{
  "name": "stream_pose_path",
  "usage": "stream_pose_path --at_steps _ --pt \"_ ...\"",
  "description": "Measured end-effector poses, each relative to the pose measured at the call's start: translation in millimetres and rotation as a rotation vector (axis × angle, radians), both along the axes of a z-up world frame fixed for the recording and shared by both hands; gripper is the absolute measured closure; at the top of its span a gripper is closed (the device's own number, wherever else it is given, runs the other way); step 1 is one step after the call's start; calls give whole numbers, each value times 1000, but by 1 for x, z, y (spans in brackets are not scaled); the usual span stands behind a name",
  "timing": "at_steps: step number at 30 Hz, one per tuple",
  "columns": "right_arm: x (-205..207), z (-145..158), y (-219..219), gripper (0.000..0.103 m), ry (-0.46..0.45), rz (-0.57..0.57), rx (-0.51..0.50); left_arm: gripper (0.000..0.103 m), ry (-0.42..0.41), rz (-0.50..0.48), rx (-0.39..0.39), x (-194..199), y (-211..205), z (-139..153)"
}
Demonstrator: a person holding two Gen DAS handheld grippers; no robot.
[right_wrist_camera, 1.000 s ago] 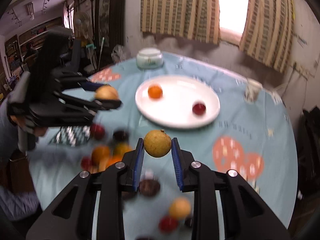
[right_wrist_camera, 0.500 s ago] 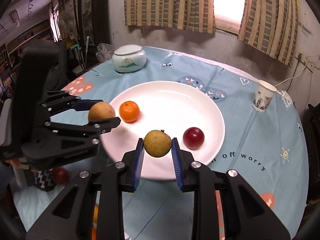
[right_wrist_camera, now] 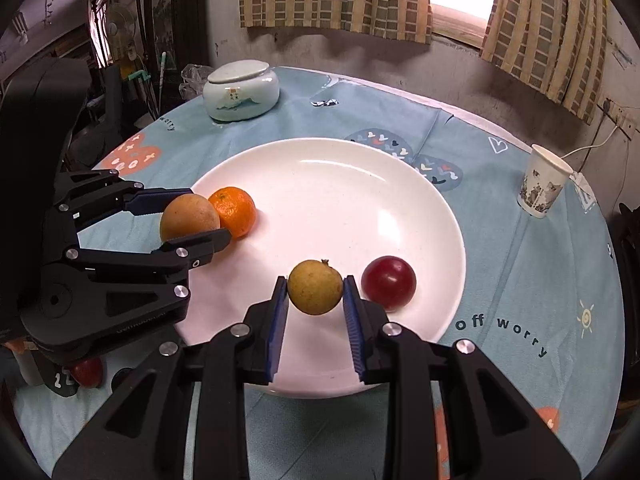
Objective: Organize fruits
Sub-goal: 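Carry both fruits onto the white plate and open both tools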
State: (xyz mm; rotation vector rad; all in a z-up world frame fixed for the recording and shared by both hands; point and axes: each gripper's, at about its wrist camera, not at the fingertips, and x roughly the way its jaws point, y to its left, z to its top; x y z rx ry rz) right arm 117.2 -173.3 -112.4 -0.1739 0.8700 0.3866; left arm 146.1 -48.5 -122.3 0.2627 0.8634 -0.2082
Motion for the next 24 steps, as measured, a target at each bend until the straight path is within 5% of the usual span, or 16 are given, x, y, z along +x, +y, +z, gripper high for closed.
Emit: stream_pose_path --at_steps 10,13,24 --pt "14 -12 -5 72 73 -41 0 55 18 2 15 9 -7 -6" --pt "11 -8 -8 36 41 -75 -7 43 -5 14 10 8 -5 -1" --pt "-20 30 -23 36 -36 -108 30 36 -39 63 -72 -18 22 35"
